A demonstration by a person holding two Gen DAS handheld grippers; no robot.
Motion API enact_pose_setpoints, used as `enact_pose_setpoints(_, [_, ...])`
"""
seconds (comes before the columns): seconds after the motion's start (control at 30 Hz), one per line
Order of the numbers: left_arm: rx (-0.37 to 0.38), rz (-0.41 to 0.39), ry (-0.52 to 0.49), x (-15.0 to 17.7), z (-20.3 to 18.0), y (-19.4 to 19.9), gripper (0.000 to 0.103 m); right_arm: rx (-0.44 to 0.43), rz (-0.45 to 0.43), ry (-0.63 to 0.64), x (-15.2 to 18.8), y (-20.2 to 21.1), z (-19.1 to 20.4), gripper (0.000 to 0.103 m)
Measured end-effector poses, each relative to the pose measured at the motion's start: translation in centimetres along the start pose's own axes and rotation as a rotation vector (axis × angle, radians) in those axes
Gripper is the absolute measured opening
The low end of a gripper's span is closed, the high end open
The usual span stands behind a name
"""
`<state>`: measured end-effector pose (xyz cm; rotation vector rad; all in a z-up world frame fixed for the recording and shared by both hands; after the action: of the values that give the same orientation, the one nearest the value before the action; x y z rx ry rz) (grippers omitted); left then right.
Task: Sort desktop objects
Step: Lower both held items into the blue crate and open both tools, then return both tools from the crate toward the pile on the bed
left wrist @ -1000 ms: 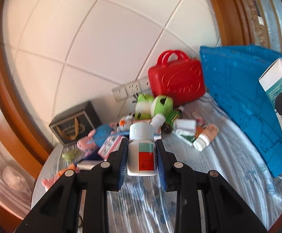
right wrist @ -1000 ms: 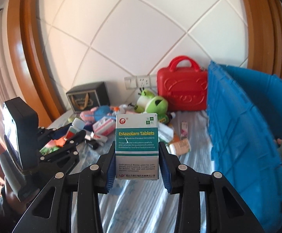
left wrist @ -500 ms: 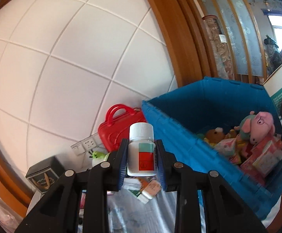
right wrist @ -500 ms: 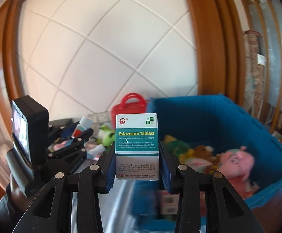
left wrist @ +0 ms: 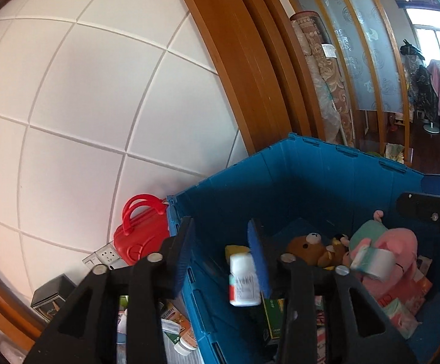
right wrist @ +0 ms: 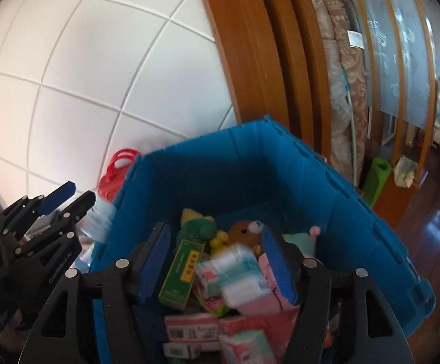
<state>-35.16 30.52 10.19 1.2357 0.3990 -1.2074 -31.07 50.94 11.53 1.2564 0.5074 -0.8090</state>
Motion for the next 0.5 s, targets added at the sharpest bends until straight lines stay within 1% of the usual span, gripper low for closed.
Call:
enact_pose_setpoints(0.03, [-0.018, -0.014, 0.006, -0.1, 0.3, 0.2, 0.059, -0.008, -0.01, -0.003, -0.2, 0.3, 0.0, 0.071])
enact_pose_setpoints(0.07, [-0.037, -0.029, 0.015, -0.1, 0.6, 0.5, 0.07, -0.018, -0.025, -0.003, -0.4, 0.7, -0.2, 0.074])
enact_pose_setpoints(0.1, [-0.051, -0.038, 0.025, 0.0, 0.9, 0.7, 0.073, -0.021, -0.036, -0.001, -0.6, 0.9, -0.2, 0.08])
enact_pose_setpoints(0.13, [-0.046, -0.043, 0.035, 0.1, 1.1, 0.9, 0.074, -0.024, -0.046, 0.0, -0.6, 1.2, -0.1, 0.086])
enact_pose_setpoints(0.17, [-0.032, -0.039, 0.042, 0.4, 1.3, 1.0, 0.074, -0.033, -0.056, 0.0, -0.5, 1.4, 0.1, 0.087])
enact_pose_setpoints(0.23, [-0.023, -0.03, 0.051, 1.0, 1.8, 1.1, 0.074, -0.061, -0.07, 0.002, -0.4, 1.7, 0.7, 0.088])
enact_pose_setpoints(0.3, [-0.04, -0.024, 0.057, 1.9, 2.4, 1.4, 0.074, -0.085, -0.077, 0.007, -0.4, 1.6, 1.1, 0.089])
enact_pose_setpoints(0.37, [-0.042, -0.011, 0.079, 2.7, 3.1, 1.4, 0.074, -0.113, -0.086, 0.016, 0.0, 1.9, 1.9, 0.091])
enact_pose_setpoints(0.43, [-0.053, 0.001, 0.104, 4.0, 4.2, 1.5, 0.074, -0.122, -0.095, 0.031, 0.5, 2.1, 2.9, 0.094])
enact_pose_setpoints(0.5, [-0.06, 0.01, 0.137, 5.7, 5.5, 1.8, 0.074, -0.136, -0.099, 0.048, 1.0, 2.4, 4.3, 0.095])
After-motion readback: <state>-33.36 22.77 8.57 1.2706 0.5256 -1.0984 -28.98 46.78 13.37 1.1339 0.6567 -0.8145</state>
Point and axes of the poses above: each gripper's, at about its wrist camera, not at the fingertips, and y roughly against the way its jaws point, z to its left, x to its underside, the point moved 6 cm from there along -y, roughly the way its jaws point, and after that the axes turned 7 degrees about z, right-handed, at the moved point
